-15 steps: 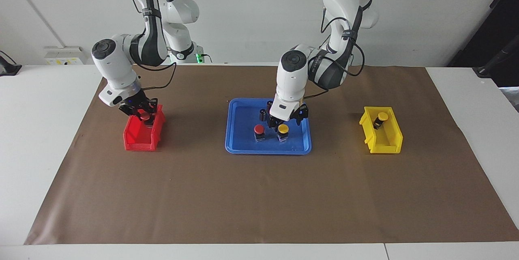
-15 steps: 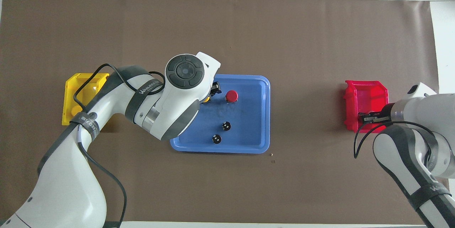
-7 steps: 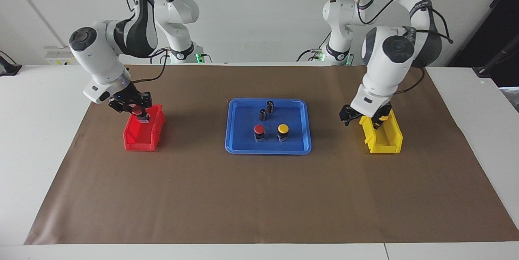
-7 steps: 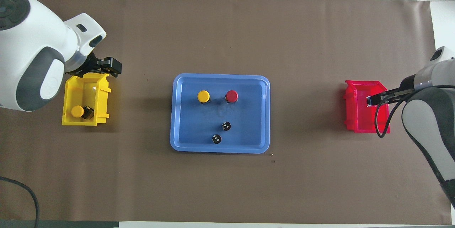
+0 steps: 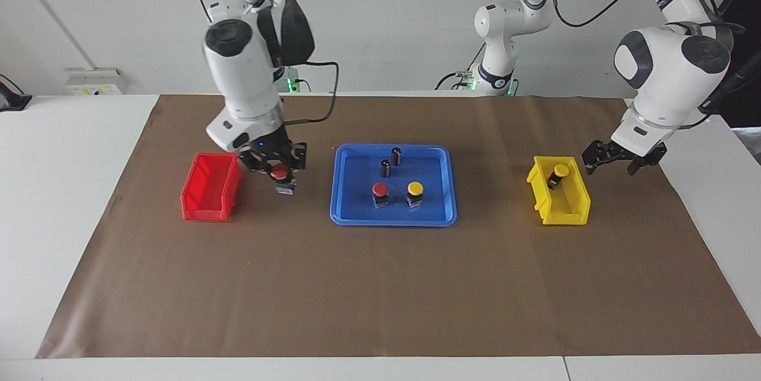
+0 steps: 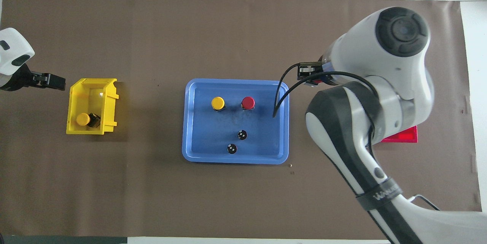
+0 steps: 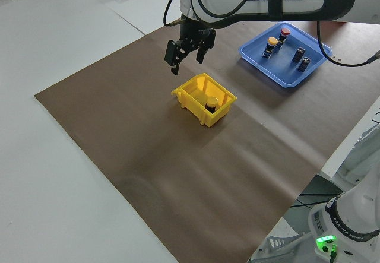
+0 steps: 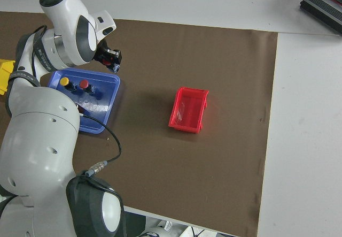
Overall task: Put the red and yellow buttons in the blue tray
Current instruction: 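Carry the second red button into the blue tray with the right gripper, then withdraw the right gripper while the left gripper grasps the second yellow button, then place the second yellow button in the blue tray with the left gripper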
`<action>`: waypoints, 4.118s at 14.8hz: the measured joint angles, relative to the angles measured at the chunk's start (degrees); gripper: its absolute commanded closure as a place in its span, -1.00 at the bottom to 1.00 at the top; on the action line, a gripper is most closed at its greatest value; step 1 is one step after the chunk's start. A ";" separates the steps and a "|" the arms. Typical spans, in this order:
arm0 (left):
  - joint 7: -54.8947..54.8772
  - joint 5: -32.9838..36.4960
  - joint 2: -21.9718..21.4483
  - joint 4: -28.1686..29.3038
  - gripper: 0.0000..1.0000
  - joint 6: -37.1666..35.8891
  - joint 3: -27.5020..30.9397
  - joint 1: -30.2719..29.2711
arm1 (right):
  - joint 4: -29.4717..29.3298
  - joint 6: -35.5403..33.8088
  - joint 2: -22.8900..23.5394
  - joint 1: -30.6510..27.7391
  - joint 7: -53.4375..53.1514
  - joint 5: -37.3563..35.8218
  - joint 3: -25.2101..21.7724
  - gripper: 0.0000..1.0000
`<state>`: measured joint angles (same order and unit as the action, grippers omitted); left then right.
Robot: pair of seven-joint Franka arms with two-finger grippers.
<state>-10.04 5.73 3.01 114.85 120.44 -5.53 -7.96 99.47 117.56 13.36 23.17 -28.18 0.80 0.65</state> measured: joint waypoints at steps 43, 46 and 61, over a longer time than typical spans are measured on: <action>2.98 -6.39 -3.04 13.81 0.92 4.61 -0.73 0.80 | -5.94 -31.08 -16.50 -33.10 36.02 -2.40 -1.58 -1.00; 3.04 -6.40 -3.04 13.84 0.97 4.65 -0.67 0.74 | -6.55 -31.95 -15.64 -32.56 36.01 -2.40 -0.55 -1.00; 37.15 -7.87 0.48 -5.99 0.97 -6.69 -2.66 25.05 | -6.75 -32.10 -15.54 -32.32 36.00 -3.65 -0.22 -1.00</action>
<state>27.11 -2.14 3.49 108.86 113.74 -8.20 17.09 92.71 85.46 -2.18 -9.16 7.82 -2.86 0.43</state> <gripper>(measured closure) 0.590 0.000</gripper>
